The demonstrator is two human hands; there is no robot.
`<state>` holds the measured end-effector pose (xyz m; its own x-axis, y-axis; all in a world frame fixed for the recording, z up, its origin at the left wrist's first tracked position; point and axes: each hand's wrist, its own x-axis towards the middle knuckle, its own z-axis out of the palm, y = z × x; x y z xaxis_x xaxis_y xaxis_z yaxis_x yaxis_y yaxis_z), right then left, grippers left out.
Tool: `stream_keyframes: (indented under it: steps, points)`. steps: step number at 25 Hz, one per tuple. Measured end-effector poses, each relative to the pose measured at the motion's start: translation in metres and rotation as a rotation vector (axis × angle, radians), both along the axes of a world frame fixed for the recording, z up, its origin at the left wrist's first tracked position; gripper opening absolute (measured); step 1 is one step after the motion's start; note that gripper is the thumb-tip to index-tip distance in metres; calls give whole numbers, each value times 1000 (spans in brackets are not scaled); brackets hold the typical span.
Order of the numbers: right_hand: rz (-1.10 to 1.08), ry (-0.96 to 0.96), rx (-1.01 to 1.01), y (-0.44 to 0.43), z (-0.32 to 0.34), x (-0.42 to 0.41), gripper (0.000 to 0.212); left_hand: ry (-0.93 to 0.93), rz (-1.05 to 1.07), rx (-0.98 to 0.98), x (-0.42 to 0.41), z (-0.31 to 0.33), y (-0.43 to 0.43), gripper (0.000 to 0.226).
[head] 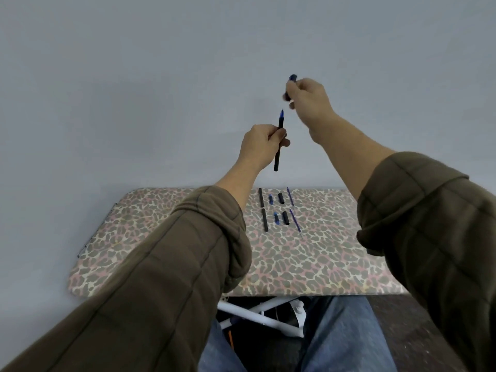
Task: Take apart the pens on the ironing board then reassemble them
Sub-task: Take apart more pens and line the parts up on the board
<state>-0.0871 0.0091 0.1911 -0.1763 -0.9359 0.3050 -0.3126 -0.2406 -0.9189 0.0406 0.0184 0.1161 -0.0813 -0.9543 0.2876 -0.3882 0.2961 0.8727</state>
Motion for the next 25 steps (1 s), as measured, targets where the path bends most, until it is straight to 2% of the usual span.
stream_keyframes:
  steps: [1,3,5,7,10,14,17,25]
  points:
    - [-67,-9,2,-1,1,-5,23,-43,5,17,1,-6,1,26]
    - [-128,97,91,0,-7,-16,24,-83,55,28,6,-19,1,28]
    - [-109,287,290,3,-26,-23,21,-84,118,39,9,-28,1,27]
    - [-85,523,470,12,-51,-24,27,-90,162,59,10,-31,3,28]
    - [-20,789,629,27,-88,-24,32,-129,180,80,11,-37,8,30]
    - [149,907,939,44,-137,-23,41,-152,191,93,12,-54,19,30]
    - [167,851,1073,54,-168,-22,38,-166,184,118,8,-68,28,29]
    - [52,912,983,61,-214,-26,31,-177,176,140,6,-93,43,26]
